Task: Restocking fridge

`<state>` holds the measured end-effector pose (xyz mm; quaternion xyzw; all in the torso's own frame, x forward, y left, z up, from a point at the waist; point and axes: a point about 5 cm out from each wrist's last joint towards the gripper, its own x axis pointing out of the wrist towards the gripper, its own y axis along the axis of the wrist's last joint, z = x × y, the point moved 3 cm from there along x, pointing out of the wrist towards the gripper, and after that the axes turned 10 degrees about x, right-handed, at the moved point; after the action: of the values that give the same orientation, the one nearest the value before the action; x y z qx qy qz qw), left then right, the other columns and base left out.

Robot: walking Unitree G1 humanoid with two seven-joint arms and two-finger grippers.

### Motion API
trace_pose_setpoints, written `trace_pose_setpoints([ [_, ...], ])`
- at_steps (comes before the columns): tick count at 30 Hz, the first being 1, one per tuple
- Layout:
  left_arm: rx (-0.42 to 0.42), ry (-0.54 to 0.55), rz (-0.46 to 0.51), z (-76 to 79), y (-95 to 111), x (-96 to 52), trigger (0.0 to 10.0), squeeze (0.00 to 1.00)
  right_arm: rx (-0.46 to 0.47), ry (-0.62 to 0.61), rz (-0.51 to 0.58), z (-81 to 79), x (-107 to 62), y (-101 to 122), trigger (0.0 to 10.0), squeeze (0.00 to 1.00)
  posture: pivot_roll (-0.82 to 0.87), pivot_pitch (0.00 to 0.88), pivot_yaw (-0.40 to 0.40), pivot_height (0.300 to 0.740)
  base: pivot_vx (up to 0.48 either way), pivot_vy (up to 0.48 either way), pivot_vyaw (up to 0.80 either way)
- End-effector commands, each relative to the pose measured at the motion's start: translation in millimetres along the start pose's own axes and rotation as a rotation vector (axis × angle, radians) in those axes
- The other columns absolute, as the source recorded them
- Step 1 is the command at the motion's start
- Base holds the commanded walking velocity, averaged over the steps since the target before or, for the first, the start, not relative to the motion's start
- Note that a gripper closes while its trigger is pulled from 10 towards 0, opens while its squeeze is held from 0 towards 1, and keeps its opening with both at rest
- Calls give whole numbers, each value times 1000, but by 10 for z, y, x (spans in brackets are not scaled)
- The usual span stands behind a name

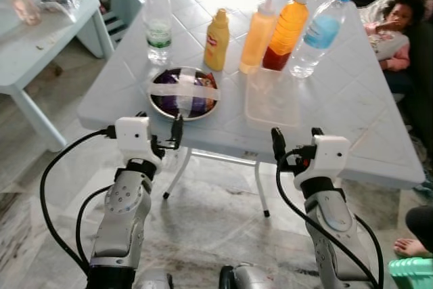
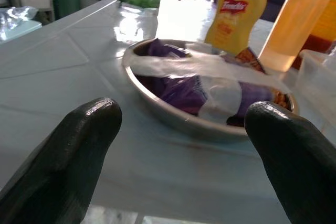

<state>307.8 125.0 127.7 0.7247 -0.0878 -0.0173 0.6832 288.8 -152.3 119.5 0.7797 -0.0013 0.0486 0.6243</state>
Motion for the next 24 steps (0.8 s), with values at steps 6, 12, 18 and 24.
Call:
trace_pose_setpoints([
  [6,3,-24,-3,82,15,-16,10000,0,-31,-69,36,279,68,137,10000,0,86,135,-59,740,0,0,0],
  [12,12,-29,-7,79,4,-18,10000,0,-41,-88,21,413,154,168,10000,0,90,134,-57,740,0,0,0],
  [18,20,-50,-15,110,-3,-48,10000,0,37,-236,36,732,253,267,10000,0,89,152,-42,740,0,0,0],
  [24,6,-61,-18,96,-6,-73,10000,0,-111,-276,73,804,385,469,10000,0,91,160,-28,740,0,0,0],
])
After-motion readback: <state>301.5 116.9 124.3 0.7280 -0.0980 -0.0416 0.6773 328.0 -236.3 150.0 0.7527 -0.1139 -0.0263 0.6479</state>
